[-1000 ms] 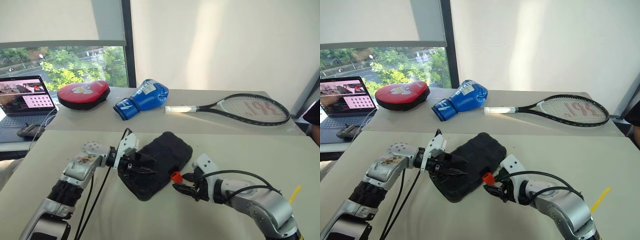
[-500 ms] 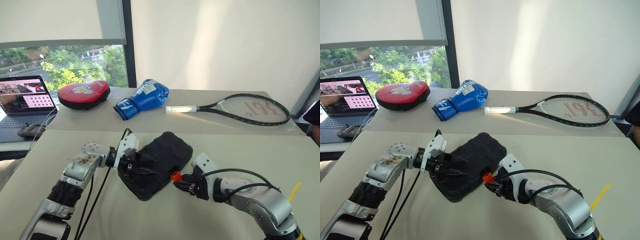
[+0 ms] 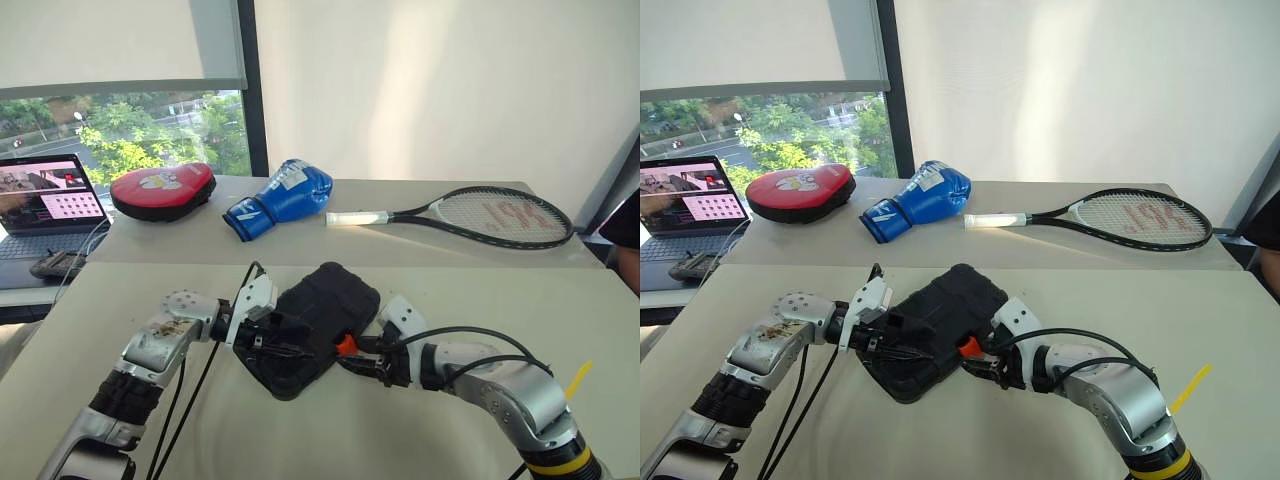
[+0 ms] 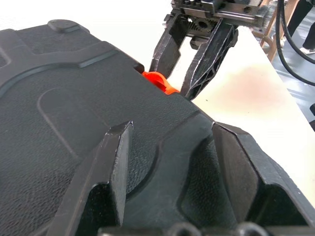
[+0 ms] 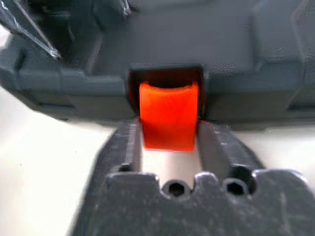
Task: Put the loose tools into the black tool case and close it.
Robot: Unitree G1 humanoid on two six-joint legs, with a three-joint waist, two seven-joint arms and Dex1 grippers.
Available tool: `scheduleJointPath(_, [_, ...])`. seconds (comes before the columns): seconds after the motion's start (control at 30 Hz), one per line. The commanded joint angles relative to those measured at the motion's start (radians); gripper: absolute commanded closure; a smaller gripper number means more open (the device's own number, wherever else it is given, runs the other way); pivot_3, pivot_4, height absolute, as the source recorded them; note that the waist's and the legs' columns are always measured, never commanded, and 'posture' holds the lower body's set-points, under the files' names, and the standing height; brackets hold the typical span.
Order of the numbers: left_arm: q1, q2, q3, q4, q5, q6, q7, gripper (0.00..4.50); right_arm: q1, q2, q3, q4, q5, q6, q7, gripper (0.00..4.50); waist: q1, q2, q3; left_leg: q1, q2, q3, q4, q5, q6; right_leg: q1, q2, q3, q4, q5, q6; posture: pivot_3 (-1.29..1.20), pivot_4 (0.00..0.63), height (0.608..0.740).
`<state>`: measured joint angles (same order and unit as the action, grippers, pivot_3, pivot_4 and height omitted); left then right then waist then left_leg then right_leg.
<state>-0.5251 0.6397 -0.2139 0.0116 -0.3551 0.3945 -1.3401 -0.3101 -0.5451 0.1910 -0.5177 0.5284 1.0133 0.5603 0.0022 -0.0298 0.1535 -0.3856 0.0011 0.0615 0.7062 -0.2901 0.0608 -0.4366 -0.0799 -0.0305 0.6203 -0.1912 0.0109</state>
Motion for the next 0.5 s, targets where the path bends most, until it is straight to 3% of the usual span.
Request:
scheduleJointPath(0.03, [0.021, 0.009, -0.020, -0.011, 0.016, 0.030, 0.014, 1.78, 0.016, -0.044, -0.092, -0.082, 0.018, -0.026, 0.011, 1.05, 0.001, 0.000, 0.000, 0.000, 0.000, 0.000, 0.000, 0.000, 0.000, 0.000, 0.000, 0.000, 0.000, 0.000, 0.000, 0.00, 0.150, 0.740])
scheduleJointPath(0.1, [0.020, 0.009, -0.019, -0.014, 0.015, 0.035, 0.019, 1.78, 0.049, -0.070, -0.145, -0.117, 0.055, 0.007, 0.018, 1.05, 0.005, 0.000, 0.000, 0.000, 0.000, 0.000, 0.001, 0.000, 0.000, 0.000, -0.001, 0.000, 0.001, 0.000, 0.000, 0.00, 0.150, 0.740])
scheduleJointPath(0.23, [0.020, 0.004, -0.021, -0.020, 0.015, 0.044, 0.029, 1.78, 0.116, -0.091, -0.248, -0.170, 0.155, 0.078, 0.019, 2.24, 0.010, 0.000, 0.000, -0.001, 0.000, 0.000, 0.002, -0.001, 0.001, 0.000, -0.001, -0.001, 0.000, 0.000, 0.000, 0.00, 0.150, 0.740])
scheduleJointPath(0.4, [0.009, -0.002, -0.027, -0.016, 0.018, 0.046, 0.033, 1.78, 0.076, -0.052, -0.190, -0.131, 0.148, 0.087, -0.024, 3.93, 0.008, 0.000, 0.000, 0.000, 0.000, 0.000, 0.003, -0.001, 0.001, 0.000, -0.001, 0.001, 0.002, 0.000, 0.000, 0.00, 0.150, 0.740])
scheduleJointPath(0.47, [0.006, -0.001, -0.029, -0.014, 0.018, 0.046, 0.032, 1.78, 0.033, -0.021, -0.123, -0.065, 0.099, 0.066, -0.044, 4.47, 0.006, 0.000, 0.000, 0.000, 0.000, 0.000, 0.004, -0.001, 0.001, 0.000, -0.001, 0.001, 0.003, 0.000, 0.000, 0.00, 0.150, 0.740])
scheduleJointPath(0.5, [0.008, 0.001, -0.029, -0.016, 0.018, 0.045, 0.031, 1.78, 0.019, -0.011, -0.097, -0.042, 0.080, 0.058, -0.051, 4.47, 0.006, 0.000, 0.000, 0.000, 0.000, 0.000, 0.004, -0.001, 0.001, 0.000, -0.001, 0.001, 0.003, -0.001, 0.000, 0.00, 0.150, 0.740])
